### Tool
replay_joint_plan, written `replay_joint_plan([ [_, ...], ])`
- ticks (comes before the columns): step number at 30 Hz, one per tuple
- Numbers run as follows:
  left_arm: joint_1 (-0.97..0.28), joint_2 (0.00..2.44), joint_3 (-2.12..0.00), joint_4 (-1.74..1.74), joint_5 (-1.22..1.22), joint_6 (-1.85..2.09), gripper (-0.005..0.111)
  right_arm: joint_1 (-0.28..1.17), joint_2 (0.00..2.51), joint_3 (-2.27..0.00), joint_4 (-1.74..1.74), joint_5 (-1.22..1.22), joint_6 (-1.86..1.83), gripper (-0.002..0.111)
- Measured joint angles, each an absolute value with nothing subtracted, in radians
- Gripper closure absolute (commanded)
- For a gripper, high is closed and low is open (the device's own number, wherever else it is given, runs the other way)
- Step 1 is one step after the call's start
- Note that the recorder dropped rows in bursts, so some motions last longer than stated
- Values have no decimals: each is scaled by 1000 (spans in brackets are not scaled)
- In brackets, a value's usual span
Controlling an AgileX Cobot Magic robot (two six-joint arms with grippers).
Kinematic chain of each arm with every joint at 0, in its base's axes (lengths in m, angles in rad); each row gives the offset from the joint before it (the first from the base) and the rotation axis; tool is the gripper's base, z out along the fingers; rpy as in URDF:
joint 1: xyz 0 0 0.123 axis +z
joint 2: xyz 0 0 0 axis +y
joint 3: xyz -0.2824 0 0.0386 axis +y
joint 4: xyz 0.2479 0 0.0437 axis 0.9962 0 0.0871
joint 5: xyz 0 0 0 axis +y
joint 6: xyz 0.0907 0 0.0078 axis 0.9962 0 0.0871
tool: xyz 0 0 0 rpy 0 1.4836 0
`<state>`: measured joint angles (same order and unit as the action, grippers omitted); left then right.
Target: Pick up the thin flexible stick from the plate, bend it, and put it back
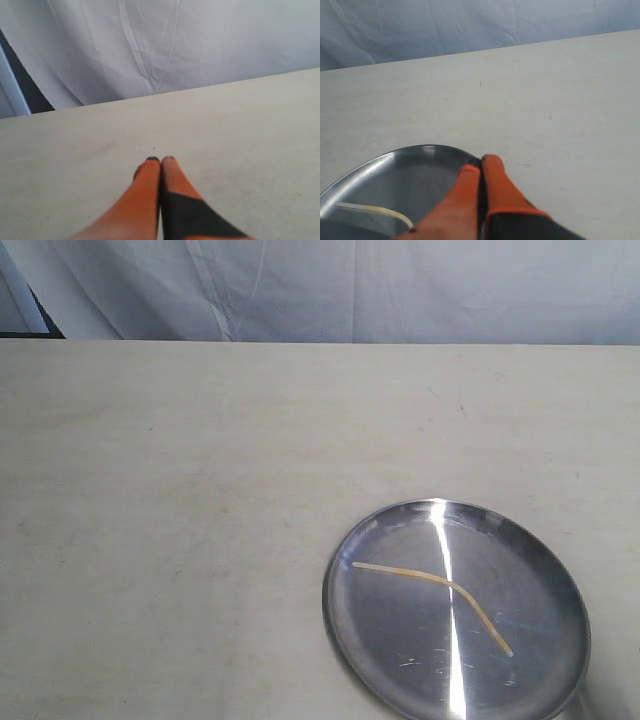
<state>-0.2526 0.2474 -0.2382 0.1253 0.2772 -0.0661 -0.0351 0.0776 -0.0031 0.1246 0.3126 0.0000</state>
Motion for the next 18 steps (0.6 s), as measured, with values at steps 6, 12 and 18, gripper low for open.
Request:
replay_joint_plan([
  [6,-181,117,-128,84,263,-49,107,-35,78,-3,125,314,0,108],
  [12,-165,32,-49,54,261,-45,107,-35,78,-3,125,314,0,108],
  [18,-163,6,-4,33,254,-43,107,-35,78,-3,125,314,0,108],
])
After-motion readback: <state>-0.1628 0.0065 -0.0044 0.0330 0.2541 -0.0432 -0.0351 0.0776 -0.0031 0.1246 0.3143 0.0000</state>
